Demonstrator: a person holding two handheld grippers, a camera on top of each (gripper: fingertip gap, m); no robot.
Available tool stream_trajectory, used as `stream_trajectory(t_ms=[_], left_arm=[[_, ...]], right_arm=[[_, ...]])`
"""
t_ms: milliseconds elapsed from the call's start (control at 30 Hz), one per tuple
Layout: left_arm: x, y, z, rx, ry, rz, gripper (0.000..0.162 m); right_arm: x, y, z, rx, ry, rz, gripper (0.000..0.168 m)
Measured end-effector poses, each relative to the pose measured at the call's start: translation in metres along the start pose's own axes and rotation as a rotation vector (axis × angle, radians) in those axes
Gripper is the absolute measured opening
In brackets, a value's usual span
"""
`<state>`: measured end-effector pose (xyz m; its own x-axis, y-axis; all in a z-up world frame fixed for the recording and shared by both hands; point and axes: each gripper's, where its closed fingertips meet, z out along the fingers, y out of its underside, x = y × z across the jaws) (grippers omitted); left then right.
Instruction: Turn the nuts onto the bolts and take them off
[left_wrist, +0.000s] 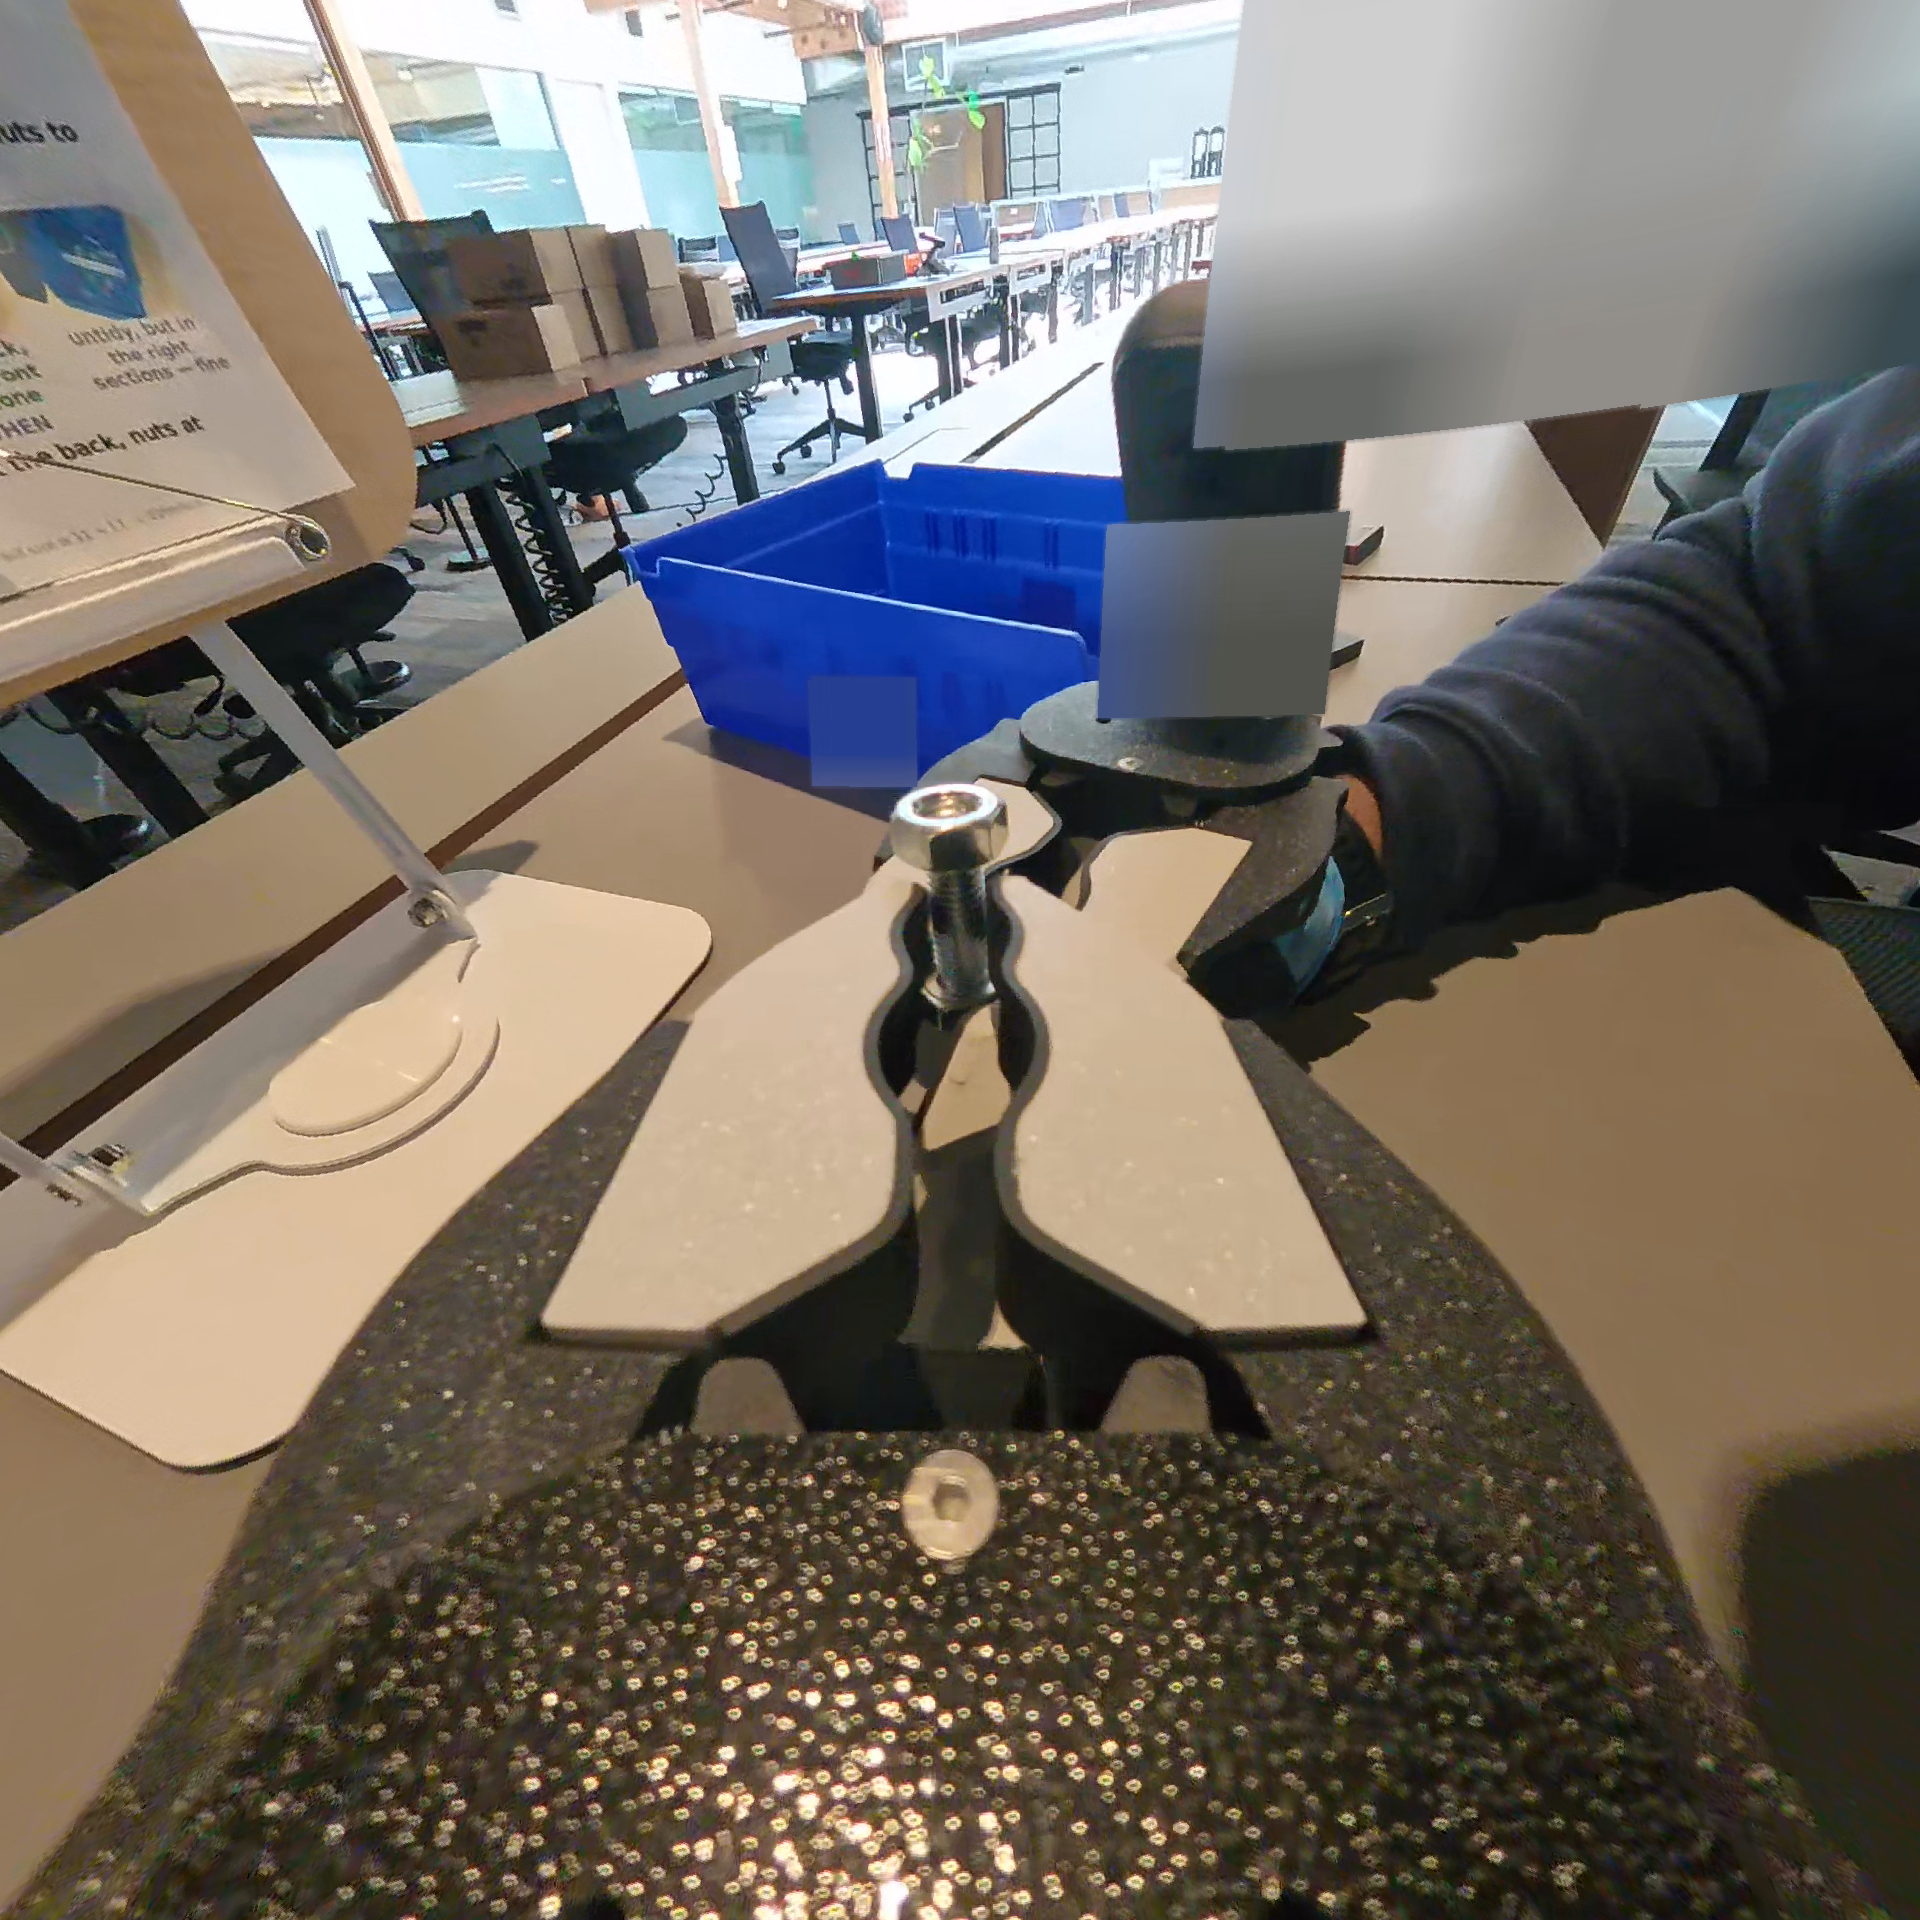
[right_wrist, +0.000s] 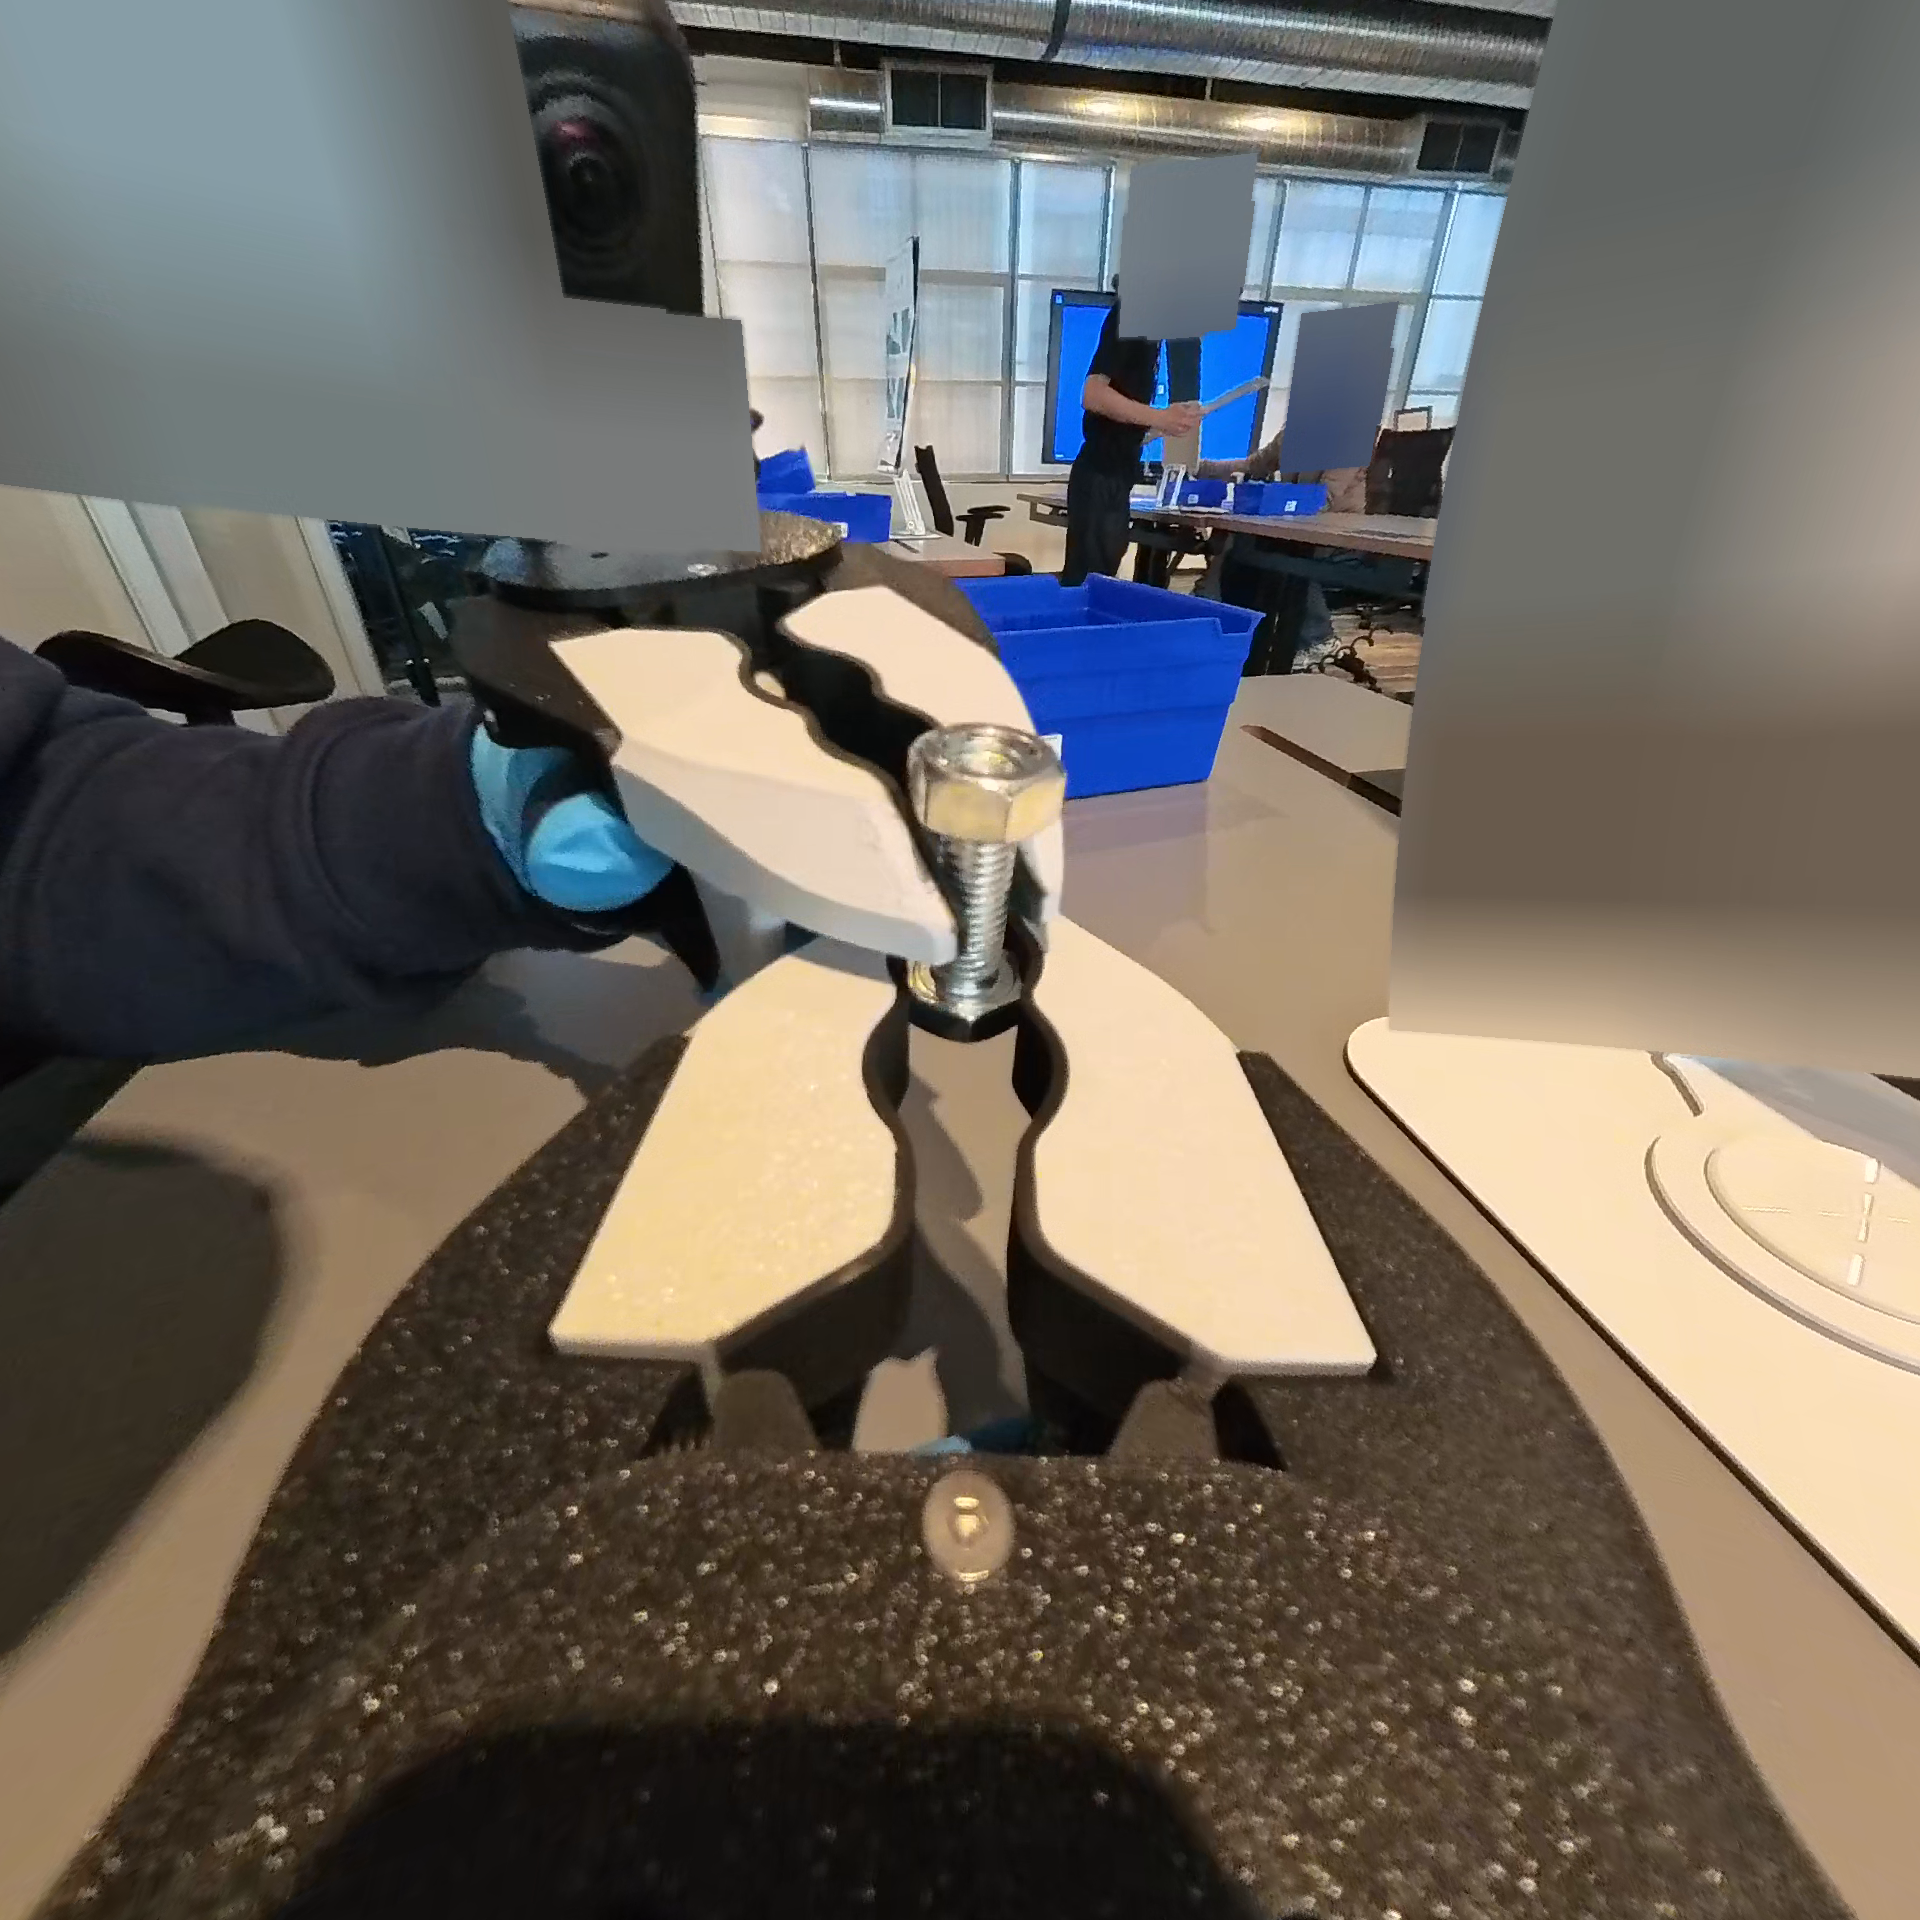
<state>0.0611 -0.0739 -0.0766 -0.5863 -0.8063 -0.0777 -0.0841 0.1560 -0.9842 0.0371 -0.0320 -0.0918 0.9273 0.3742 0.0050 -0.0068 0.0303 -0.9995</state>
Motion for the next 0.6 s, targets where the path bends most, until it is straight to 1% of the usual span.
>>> stream_trajectory(t_ms=[167,300,500,600], left_arm=[[0.0,0.0,0.001,0.011,0.008,-0.019,0.009],[-0.002,-0.001,0.001,0.048,0.028,-0.086,0.009],[-0.005,-0.007,-0.002,0.13,0.069,-0.2,0.009],[-0.009,-0.011,-0.006,0.155,0.068,-0.221,0.009]], right_arm=[[0.0,0.0,0.0,0.003,0.002,-0.002,0.015],[0.002,0.0,0.0,0.003,0.012,0.002,0.015],[0.001,0.002,0.001,-0.018,0.013,-0.003,0.027],[0.002,0.001,-0.001,-0.01,0.013,0.004,0.029]])
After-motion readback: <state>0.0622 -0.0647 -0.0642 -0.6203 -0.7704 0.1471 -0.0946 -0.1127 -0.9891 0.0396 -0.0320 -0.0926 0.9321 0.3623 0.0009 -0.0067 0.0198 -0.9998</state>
